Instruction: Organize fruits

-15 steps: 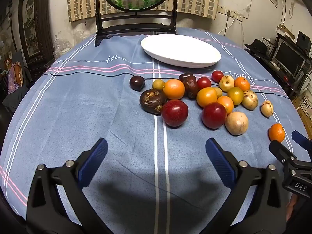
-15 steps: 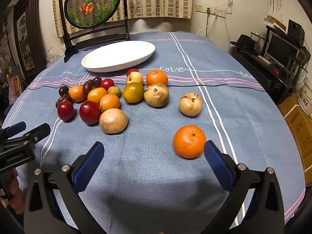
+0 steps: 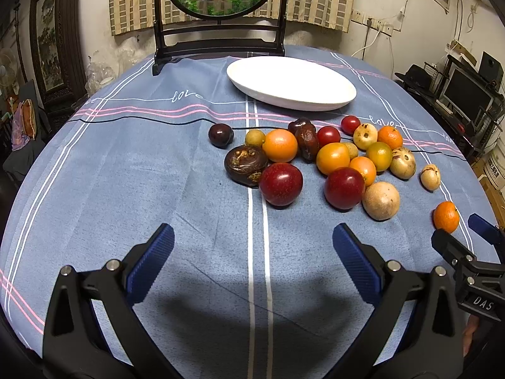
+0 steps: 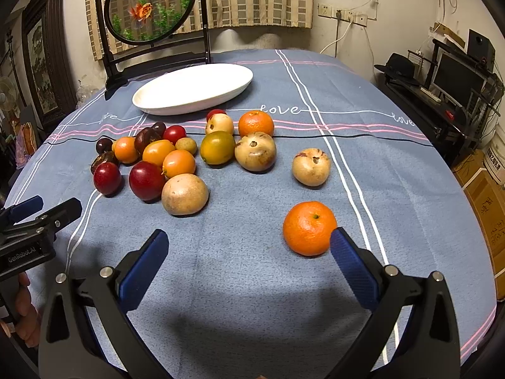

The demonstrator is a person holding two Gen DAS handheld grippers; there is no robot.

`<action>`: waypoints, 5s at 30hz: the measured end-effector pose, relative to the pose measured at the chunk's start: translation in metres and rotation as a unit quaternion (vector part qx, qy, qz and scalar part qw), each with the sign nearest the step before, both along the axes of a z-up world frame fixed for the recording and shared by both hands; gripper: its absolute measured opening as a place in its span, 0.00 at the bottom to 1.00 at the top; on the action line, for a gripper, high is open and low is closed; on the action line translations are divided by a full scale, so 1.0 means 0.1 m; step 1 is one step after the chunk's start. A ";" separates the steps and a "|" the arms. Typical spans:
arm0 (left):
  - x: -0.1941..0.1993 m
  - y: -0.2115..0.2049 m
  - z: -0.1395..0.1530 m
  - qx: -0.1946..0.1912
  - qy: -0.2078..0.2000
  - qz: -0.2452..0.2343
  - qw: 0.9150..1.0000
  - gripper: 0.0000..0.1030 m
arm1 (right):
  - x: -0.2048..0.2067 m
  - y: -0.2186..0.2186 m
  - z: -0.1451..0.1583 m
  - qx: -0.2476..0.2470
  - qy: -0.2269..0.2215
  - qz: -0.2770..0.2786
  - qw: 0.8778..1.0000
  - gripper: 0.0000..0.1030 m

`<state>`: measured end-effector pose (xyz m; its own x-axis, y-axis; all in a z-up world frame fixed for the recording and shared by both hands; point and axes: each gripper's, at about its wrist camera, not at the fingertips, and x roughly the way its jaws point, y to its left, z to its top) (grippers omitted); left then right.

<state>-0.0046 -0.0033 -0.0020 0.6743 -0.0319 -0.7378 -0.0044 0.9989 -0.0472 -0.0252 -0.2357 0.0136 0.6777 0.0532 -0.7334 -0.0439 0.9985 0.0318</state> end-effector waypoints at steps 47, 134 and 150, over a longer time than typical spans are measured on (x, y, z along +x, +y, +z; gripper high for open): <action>0.08 0.07 -0.04 0.015 0.010 -0.027 0.999 0.98 | -0.05 -0.02 -0.07 -0.020 -0.019 0.017 0.999 0.99; 1.53 -0.12 0.62 -0.007 -0.003 -0.088 0.996 0.40 | 1.41 0.24 0.62 0.023 -0.048 0.111 0.992 0.43; 3.22 -0.03 -0.01 -0.013 0.089 -0.027 0.996 0.41 | 2.98 0.75 -0.13 -0.063 0.083 0.060 0.993 0.47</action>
